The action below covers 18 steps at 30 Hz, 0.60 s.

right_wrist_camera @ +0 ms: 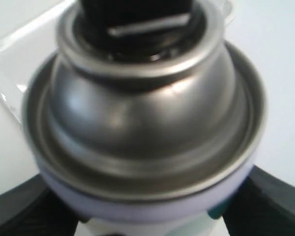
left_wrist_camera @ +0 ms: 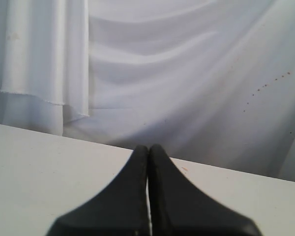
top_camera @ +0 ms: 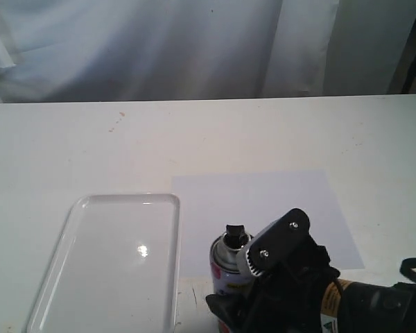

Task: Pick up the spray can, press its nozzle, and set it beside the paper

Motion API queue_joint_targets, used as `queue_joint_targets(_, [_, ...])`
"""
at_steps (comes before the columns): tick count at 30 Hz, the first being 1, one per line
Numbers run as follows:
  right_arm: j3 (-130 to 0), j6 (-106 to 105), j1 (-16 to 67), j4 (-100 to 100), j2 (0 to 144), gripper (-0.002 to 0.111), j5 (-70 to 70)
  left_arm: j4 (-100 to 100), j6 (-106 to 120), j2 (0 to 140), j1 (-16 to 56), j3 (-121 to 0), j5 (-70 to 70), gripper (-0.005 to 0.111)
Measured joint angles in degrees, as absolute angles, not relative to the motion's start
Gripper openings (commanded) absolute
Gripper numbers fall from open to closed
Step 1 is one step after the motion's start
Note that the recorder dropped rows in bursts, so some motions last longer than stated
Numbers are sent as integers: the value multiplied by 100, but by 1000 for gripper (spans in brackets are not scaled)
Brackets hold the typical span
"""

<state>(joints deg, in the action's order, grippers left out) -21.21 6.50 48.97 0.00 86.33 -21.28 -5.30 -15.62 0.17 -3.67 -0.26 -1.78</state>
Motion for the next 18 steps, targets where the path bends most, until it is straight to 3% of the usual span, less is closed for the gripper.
queue_joint_targets(9, [-2809,-1880,4137,1781,8190,0,342,-498,-1608,17,-367,-26,-130,0])
queue_joint_targets(18, [-3928,-1572,3185,-267,8190,0,2426,-185,-3483,17,-367,-26,1496,0])
